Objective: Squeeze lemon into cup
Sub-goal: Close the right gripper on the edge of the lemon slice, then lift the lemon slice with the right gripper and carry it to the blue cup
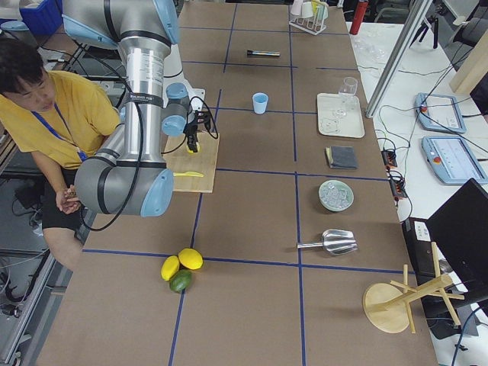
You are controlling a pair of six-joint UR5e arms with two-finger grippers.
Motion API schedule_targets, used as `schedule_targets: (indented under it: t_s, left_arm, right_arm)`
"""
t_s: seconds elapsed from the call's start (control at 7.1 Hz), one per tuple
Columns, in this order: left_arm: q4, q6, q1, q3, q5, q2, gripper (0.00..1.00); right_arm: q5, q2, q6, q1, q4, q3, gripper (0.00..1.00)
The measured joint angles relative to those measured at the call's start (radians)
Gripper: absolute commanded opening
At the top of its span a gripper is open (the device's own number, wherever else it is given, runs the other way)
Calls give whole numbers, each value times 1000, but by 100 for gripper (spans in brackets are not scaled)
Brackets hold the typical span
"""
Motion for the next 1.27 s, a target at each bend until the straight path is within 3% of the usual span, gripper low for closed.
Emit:
schedule_targets:
  t_s: [1.27]
  left_arm:
    - [0,0,0,-1,-41,16,100]
  right_arm:
    - [15,-44,-1,57,-3,93,42]
